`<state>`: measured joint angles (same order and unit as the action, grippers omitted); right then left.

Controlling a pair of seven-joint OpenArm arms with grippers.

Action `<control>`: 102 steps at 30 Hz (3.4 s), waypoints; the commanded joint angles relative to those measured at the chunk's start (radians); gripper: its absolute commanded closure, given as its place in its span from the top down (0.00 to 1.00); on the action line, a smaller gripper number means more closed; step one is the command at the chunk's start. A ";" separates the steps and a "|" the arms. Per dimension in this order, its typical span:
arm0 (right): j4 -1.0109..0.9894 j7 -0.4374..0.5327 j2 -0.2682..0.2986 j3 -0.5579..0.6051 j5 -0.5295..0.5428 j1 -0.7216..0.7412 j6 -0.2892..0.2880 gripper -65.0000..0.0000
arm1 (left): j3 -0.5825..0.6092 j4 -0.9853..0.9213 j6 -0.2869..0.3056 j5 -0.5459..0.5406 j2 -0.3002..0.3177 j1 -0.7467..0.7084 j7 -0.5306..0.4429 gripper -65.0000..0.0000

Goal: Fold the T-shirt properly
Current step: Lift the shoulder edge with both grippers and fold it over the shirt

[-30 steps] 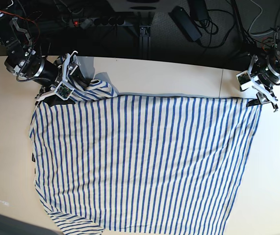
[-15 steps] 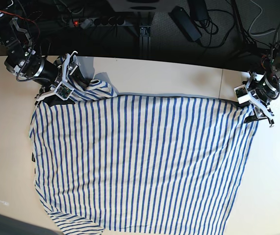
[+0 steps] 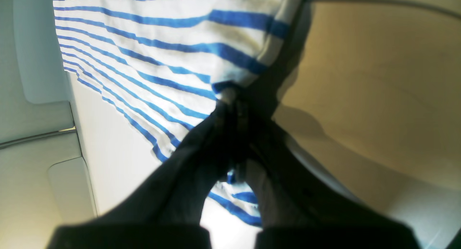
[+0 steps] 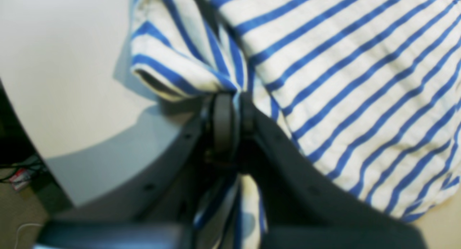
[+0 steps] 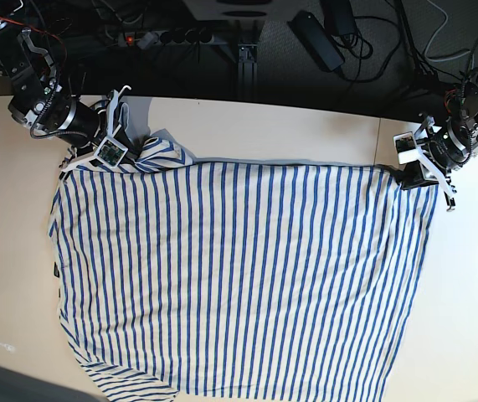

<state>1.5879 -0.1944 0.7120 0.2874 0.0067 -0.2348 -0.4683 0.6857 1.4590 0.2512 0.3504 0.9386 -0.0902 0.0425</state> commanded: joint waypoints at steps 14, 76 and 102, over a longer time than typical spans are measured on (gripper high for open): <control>0.143 -0.127 0.103 -0.040 -0.040 0.016 -0.074 0.00 | -0.232 0.008 0.272 -0.024 0.015 0.014 -0.038 0.00; -0.496 -0.183 -0.095 0.280 0.194 1.044 -0.074 0.69 | -0.015 -0.550 0.206 -0.619 -0.241 0.788 0.104 0.57; -0.737 -0.336 -0.115 0.140 0.438 0.855 -0.079 0.00 | -0.079 -0.496 0.434 -0.840 -0.325 0.647 0.373 0.00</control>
<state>0.8410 -0.5175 0.5816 0.4374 0.4545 0.5934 -0.4889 0.6167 0.9550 0.6708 -0.4816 0.6033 0.5320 0.4267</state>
